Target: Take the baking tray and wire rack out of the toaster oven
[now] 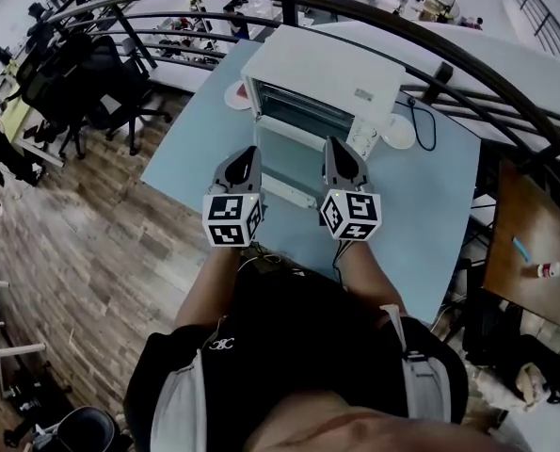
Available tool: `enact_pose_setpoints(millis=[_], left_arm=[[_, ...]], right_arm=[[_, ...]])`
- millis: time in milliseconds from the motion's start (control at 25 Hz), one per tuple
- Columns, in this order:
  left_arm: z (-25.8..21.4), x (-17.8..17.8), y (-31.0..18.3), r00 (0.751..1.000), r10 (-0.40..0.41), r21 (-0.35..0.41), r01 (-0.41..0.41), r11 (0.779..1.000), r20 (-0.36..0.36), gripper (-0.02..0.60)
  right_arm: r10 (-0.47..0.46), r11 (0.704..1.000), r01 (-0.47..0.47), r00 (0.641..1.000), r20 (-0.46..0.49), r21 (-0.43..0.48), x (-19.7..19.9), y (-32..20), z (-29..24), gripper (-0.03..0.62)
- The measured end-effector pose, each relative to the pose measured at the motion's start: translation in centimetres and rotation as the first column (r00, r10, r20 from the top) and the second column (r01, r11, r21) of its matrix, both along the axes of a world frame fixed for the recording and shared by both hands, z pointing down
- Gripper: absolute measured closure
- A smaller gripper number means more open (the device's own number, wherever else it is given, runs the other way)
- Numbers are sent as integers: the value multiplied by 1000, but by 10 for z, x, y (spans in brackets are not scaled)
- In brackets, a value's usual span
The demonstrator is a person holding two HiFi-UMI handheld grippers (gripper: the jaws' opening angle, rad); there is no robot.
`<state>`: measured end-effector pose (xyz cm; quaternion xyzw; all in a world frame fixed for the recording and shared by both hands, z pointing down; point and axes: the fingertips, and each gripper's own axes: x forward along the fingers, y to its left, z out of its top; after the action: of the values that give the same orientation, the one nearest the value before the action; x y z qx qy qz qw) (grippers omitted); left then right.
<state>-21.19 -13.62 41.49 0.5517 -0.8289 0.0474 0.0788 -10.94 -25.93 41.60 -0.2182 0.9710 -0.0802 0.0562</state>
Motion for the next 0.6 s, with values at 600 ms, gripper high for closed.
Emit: enact_pose_setpoints(millis=[600], left_arm=[[11, -20, -29, 981, 168, 29, -166, 986, -92, 566]], right_arm=[[142, 990, -141, 988, -58, 11, -2, -5, 11, 591]])
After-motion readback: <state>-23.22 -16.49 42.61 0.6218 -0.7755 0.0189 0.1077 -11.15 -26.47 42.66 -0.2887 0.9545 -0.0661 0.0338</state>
